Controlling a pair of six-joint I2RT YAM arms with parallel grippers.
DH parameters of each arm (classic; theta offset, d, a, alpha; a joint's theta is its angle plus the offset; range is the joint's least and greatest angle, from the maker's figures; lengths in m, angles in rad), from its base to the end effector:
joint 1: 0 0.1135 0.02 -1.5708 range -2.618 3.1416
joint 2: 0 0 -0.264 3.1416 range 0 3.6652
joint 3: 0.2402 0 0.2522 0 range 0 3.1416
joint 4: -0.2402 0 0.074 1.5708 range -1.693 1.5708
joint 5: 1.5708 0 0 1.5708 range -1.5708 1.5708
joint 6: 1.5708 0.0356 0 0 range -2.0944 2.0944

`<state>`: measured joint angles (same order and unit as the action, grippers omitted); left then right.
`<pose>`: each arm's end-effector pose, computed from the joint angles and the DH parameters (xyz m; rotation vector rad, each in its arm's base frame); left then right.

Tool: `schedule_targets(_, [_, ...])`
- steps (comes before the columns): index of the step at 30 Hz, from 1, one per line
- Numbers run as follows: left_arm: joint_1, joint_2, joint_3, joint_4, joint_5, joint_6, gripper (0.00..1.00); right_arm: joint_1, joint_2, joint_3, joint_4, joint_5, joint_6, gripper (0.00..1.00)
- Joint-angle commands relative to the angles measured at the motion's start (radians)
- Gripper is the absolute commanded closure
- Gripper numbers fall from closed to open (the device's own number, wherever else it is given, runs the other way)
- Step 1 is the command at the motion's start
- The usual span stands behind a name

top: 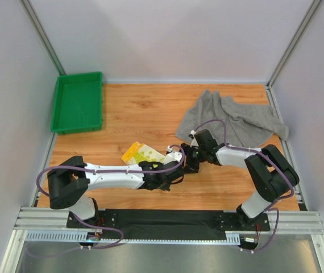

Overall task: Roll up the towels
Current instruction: Roll the towel

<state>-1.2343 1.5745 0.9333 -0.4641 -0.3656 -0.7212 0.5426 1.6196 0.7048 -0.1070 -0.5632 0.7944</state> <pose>0.1115 -0.2802 0.1832 0.5441 2.5184 -0.2400 0.2335 0.1630 0.1309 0.1269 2.8422 1.1387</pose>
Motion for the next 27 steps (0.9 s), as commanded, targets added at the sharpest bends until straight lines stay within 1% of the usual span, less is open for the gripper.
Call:
schedule_targets(1, [0.012,-0.059,-0.016,0.044,0.014,-0.023,1.00,0.005,0.060,0.018,0.020,0.057,-0.007,0.46])
schedule_targets(2, [0.016,-0.062,-0.024,0.045,0.017,-0.024,1.00,0.005,0.069,0.025,0.018,0.059,-0.011,0.57])
schedule_targets(3, [0.016,-0.067,-0.025,0.045,0.019,-0.024,1.00,0.003,0.086,0.030,0.018,0.060,-0.011,0.63])
schedule_targets(5, [0.019,-0.073,-0.033,0.045,0.022,-0.024,1.00,0.005,0.101,0.047,0.012,0.063,-0.014,0.72])
schedule_targets(7, [0.018,-0.077,-0.036,0.047,0.027,-0.024,1.00,0.005,0.115,0.058,0.006,0.069,-0.020,0.76])
schedule_targets(10, [0.018,-0.077,-0.036,0.042,0.033,-0.023,1.00,0.003,0.126,0.087,-0.023,0.088,-0.035,0.89])
schedule_targets(11, [0.018,-0.076,-0.034,0.041,0.039,-0.021,1.00,0.003,0.125,0.094,-0.039,0.097,-0.041,0.96])
schedule_targets(13, [0.019,-0.076,-0.031,0.035,0.042,-0.015,1.00,0.003,0.122,0.117,-0.091,0.134,-0.069,0.99])
schedule_targets(14, [0.018,-0.076,-0.030,0.033,0.047,-0.015,1.00,0.003,0.115,0.125,-0.111,0.149,-0.078,0.99])
schedule_targets(15, [0.019,-0.076,-0.030,0.028,0.050,-0.012,1.00,0.003,0.105,0.137,-0.129,0.169,-0.095,0.96])
schedule_targets(16, [0.019,-0.076,-0.028,0.027,0.053,-0.009,1.00,0.002,0.094,0.140,-0.167,0.215,-0.101,0.90])
schedule_targets(17, [0.019,-0.076,-0.027,0.025,0.056,-0.009,1.00,0.003,0.083,0.145,-0.184,0.239,-0.110,0.76])
schedule_targets(18, [0.019,-0.074,-0.027,0.022,0.063,-0.009,1.00,0.003,0.062,0.151,-0.207,0.267,-0.118,0.71])
schedule_targets(19, [0.021,-0.076,-0.025,0.021,0.068,-0.009,1.00,0.003,0.051,0.169,-0.256,0.326,-0.135,0.66])
schedule_targets(21, [0.021,-0.076,-0.022,0.019,0.082,-0.009,1.00,0.002,0.030,0.188,-0.302,0.382,-0.155,0.64])
schedule_targets(22, [0.021,-0.076,-0.019,0.019,0.086,-0.009,1.00,0.002,0.023,0.200,-0.347,0.434,-0.174,0.64])
schedule_targets(27, [0.024,-0.074,0.002,0.007,0.122,-0.004,1.00,-0.029,-0.029,0.239,-0.427,0.557,-0.208,0.66])
